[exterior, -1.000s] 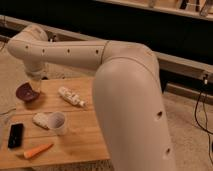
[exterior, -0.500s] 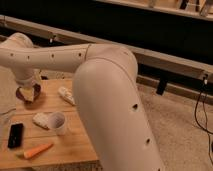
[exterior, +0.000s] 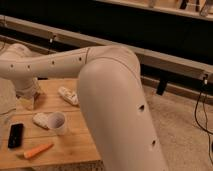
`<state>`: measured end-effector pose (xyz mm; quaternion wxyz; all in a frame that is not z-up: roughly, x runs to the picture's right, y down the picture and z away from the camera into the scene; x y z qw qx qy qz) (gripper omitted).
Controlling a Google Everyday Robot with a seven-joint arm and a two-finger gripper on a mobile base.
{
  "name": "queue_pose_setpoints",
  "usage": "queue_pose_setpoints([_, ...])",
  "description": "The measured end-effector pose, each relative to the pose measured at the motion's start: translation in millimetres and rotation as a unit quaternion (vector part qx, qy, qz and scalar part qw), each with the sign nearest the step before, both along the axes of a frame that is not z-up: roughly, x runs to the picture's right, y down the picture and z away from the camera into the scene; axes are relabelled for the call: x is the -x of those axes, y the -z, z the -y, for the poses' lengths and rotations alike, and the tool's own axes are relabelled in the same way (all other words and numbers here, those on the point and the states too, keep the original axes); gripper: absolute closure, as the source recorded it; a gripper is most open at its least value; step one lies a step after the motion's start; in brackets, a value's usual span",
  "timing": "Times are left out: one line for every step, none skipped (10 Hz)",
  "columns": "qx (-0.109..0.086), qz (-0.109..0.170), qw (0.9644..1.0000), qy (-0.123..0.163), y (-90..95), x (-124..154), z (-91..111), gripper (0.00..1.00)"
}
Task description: Place the white sponge in the ceramic bowl
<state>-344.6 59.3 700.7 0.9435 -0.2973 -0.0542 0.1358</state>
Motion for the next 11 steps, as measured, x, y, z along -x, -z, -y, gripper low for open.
queue_pose_setpoints([0.001, 0.004, 1.0000, -0.003, -3.9, 2.4, -1.9, 0.35])
queue_pose_setpoints([-0.004, 0.014, 0.9999, 0.000, -18.8, 12.5, -5.2, 0.35])
queue_pose_setpoints([-0.006, 0.018, 0.9998, 0.003, -27.2, 17.9, -7.1, 0.35])
queue_pose_setpoints([-0.009, 0.022, 0.9997, 0.011, -40.7, 27.1, -11.9, 0.35])
queue_pose_setpoints([-0.011, 0.024, 0.9995, 0.019, -52.7, 34.6, -16.6, 0.35])
queue_pose_setpoints([-0.015, 0.023, 0.9993, 0.024, -62.5, 38.2, -18.8, 0.35])
queue_pose_setpoints([-0.021, 0.020, 0.9992, 0.027, -72.7, 40.1, -20.9, 0.35])
queue_pose_setpoints([-0.023, 0.015, 0.9993, 0.026, -76.6, 38.8, -21.0, 0.35])
queue_pose_setpoints([-0.024, 0.005, 0.9994, 0.024, -81.8, 33.3, -23.3, 0.35])
queue_pose_setpoints([-0.021, -0.003, 0.9995, 0.022, -84.4, 29.0, -26.5, 0.35])
queue_pose_setpoints([-0.016, -0.010, 0.9997, 0.018, -87.0, 25.7, -30.6, 0.35])
